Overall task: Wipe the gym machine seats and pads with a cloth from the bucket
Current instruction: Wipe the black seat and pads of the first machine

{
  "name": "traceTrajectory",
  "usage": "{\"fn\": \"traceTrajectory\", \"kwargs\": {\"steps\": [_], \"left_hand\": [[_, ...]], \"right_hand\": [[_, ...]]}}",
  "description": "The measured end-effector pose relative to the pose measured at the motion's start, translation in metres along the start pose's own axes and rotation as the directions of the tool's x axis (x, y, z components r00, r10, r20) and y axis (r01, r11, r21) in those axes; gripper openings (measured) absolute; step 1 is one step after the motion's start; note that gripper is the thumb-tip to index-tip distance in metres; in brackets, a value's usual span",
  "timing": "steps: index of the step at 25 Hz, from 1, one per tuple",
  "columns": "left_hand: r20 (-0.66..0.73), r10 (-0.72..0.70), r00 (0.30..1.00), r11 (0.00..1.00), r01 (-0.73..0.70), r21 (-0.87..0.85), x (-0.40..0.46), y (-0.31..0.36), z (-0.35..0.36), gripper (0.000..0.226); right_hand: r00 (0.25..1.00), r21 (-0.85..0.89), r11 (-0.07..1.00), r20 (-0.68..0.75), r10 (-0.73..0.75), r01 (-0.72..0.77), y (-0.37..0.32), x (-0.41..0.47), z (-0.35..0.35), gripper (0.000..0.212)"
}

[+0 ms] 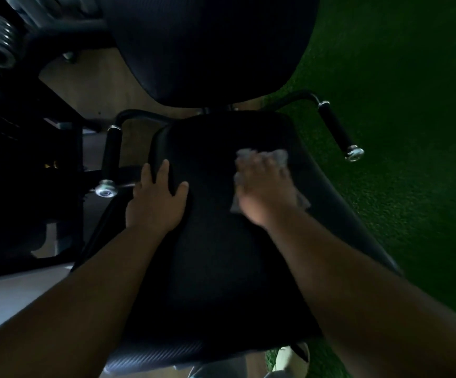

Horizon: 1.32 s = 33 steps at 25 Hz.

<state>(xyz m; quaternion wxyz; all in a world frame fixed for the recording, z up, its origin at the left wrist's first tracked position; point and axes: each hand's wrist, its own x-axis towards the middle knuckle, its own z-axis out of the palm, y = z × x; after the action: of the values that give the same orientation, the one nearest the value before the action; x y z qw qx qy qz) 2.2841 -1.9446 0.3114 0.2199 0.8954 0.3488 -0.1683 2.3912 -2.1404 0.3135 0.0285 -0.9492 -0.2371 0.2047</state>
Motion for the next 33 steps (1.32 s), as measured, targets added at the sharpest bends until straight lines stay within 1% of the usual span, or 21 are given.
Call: {"fn": "traceTrajectory", "kwargs": {"steps": [2, 3, 4, 5, 7, 8, 9, 10, 12, 14, 15, 17, 19, 21, 22, 24, 26, 28, 29, 30, 33], "left_hand": [[-0.012, 0.018, 1.000, 1.000, -0.018, 0.012, -0.003, -0.001, 0.001, 0.073], [-0.008, 0.017, 1.000, 1.000, -0.017, 0.023, -0.002, -0.002, 0.000, 0.073], [-0.005, 0.016, 1.000, 0.999, -0.015, 0.037, -0.001, -0.001, 0.000, 0.073], [-0.007, 0.015, 1.000, 0.999, -0.014, 0.045, 0.000, 0.000, 0.001, 0.073], [-0.024, 0.018, 1.000, 0.998, -0.016, 0.055, 0.000, 0.002, 0.002, 0.073], [-0.033, 0.020, 0.999, 0.998, -0.018, 0.055, 0.001, 0.001, 0.003, 0.073], [-0.037, 0.023, 0.999, 0.998, -0.021, 0.052, 0.001, 0.001, 0.003, 0.073], [-0.037, 0.023, 0.999, 0.999, -0.021, 0.050, 0.000, 0.000, 0.003, 0.073], [-0.042, 0.019, 0.999, 0.998, -0.016, 0.053, 0.002, 0.000, 0.002, 0.073], [-0.041, 0.017, 0.999, 0.998, -0.015, 0.055, 0.002, 0.002, 0.002, 0.073], [-0.046, 0.016, 0.999, 0.998, -0.013, 0.057, 0.003, 0.002, 0.002, 0.073], [-0.050, 0.012, 0.999, 0.998, -0.009, 0.064, 0.003, 0.002, 0.001, 0.073], [-0.058, 0.006, 0.998, 0.998, -0.002, 0.070, 0.003, 0.003, 0.001, 0.073], [-0.066, -0.001, 0.998, 0.997, 0.006, 0.078, 0.003, 0.004, 0.002, 0.073], [-0.068, -0.002, 0.998, 0.997, 0.007, 0.078, 0.003, 0.004, 0.002, 0.073], [-0.079, -0.011, 0.997, 0.997, 0.017, 0.070, 0.003, 0.005, 0.003, 0.073], [-0.091, -0.018, 0.996, 0.998, 0.024, 0.063, 0.003, 0.005, 0.003, 0.073], [-0.092, -0.027, 0.995, 0.998, 0.033, 0.060, 0.003, 0.005, 0.002, 0.073], [-0.087, -0.026, 0.996, 0.998, 0.031, 0.060, 0.003, 0.006, 0.002, 0.073], [-0.085, -0.023, 0.996, 0.998, 0.028, 0.059, 0.003, 0.005, 0.002, 0.073], [-0.077, -0.024, 0.997, 0.998, 0.029, 0.052, 0.004, 0.005, 0.000, 0.074]], "right_hand": [[0.961, 0.008, 0.964, 0.081, -0.266, 0.266, -0.004, -0.039, 0.003, 0.059], [0.946, 0.037, 0.950, 0.088, -0.312, 0.310, 0.015, -0.055, 0.000, 0.062], [0.956, 0.032, 0.958, 0.070, -0.286, 0.285, 0.040, -0.058, -0.005, 0.066], [0.977, -0.006, 0.978, 0.044, -0.208, 0.208, 0.066, -0.048, -0.009, 0.069], [1.000, -0.046, 0.999, 0.003, 0.019, -0.019, 0.098, 0.004, -0.025, 0.073], [0.997, -0.071, 0.994, 0.009, 0.080, -0.079, 0.089, 0.038, -0.030, 0.070], [0.996, -0.124, 0.989, 0.017, 0.088, -0.086, 0.061, 0.065, -0.031, 0.062], [0.999, -0.165, 0.986, -0.002, 0.038, -0.038, 0.025, 0.083, -0.026, 0.056], [0.979, -0.210, 0.957, 0.000, -0.203, 0.199, -0.038, 0.084, -0.011, 0.056], [0.910, -0.017, 0.916, 0.126, -0.395, 0.400, -0.031, 0.047, -0.007, 0.059], [0.892, 0.079, 0.900, 0.118, -0.436, 0.429, -0.008, 0.028, -0.011, 0.059], [0.933, 0.128, 0.927, 0.034, -0.359, 0.352, 0.051, 0.028, -0.023, 0.059], [0.989, 0.070, 0.987, 0.012, -0.148, 0.147, 0.090, 0.071, -0.031, 0.058], [0.999, 0.045, 0.999, 0.036, 0.006, -0.008, 0.087, 0.127, -0.027, 0.062], [0.998, 0.031, 0.999, 0.050, 0.037, -0.038, 0.072, 0.148, -0.023, 0.064], [0.997, -0.049, 0.998, 0.060, -0.046, 0.049, 0.029, 0.165, -0.013, 0.068], [0.965, -0.095, 0.962, 0.076, -0.250, 0.256, -0.002, 0.147, -0.011, 0.062], [0.898, -0.006, 0.901, 0.085, -0.433, 0.435, 0.007, 0.114, -0.013, 0.055], [0.882, 0.057, 0.886, 0.080, -0.464, 0.461, 0.019, 0.101, -0.018, 0.054], [0.891, 0.080, 0.894, 0.076, -0.447, 0.441, 0.031, 0.097, -0.023, 0.053], [0.963, -0.032, 0.964, 0.054, -0.263, 0.264, 0.021, 0.132, -0.019, 0.056]]}}
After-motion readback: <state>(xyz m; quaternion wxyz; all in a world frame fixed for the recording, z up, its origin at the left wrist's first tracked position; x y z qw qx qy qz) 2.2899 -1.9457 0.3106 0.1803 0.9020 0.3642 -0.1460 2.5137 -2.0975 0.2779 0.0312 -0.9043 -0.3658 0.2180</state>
